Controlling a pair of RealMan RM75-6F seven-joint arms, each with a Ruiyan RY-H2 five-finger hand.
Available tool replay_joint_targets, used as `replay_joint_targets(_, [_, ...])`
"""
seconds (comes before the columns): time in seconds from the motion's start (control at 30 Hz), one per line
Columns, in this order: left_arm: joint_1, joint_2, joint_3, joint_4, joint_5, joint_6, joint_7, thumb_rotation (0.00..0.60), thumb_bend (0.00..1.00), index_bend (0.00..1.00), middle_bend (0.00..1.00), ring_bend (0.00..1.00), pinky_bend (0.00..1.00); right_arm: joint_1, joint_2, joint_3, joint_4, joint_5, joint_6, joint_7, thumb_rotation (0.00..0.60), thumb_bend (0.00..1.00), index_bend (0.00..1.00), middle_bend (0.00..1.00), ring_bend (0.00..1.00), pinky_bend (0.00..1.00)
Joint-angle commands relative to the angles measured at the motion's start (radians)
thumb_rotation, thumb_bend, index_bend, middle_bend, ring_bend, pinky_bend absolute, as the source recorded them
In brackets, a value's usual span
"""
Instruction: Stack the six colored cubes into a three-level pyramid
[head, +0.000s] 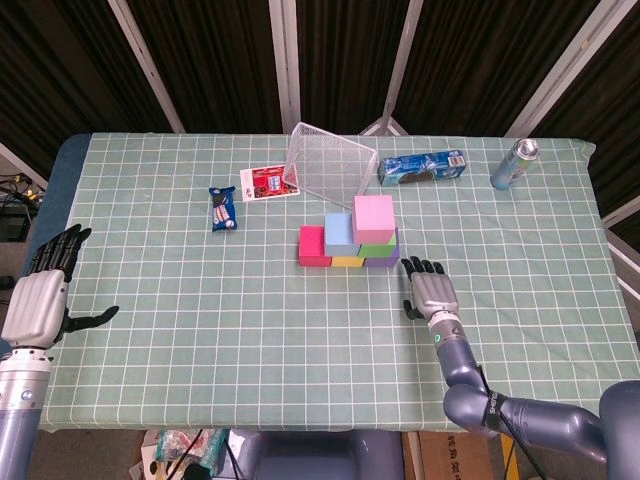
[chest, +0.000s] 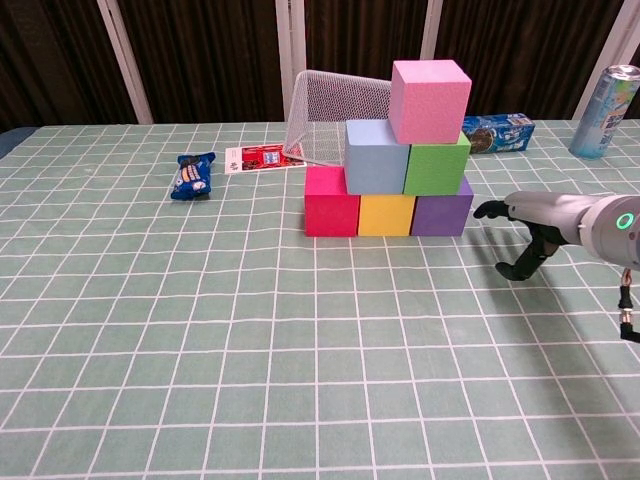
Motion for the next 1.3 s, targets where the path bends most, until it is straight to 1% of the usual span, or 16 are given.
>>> replay_joint_targets(0.03, [0.0, 0.0, 0.002, 0.0, 0.0, 0.0, 0.003, 0.6, 0.13, 0.0, 0.0, 0.0, 0.0, 0.002, -0.004, 0.0, 0.003, 0.003, 0.001, 0.002, 0.6, 0.51, 0.0, 0.0, 0.0, 0.0])
replay_joint_targets(1.3, [0.0, 0.0, 0.006, -0.003, -0.001, -0.003, 0.012, 0.6, 0.13, 0.0, 0.0, 0.0, 0.0, 0.017, -0.034, 0.001, -0.004, 0.001, 0.019, 0.006, 0.6, 0.5, 0.0, 0.0, 0.0, 0.0])
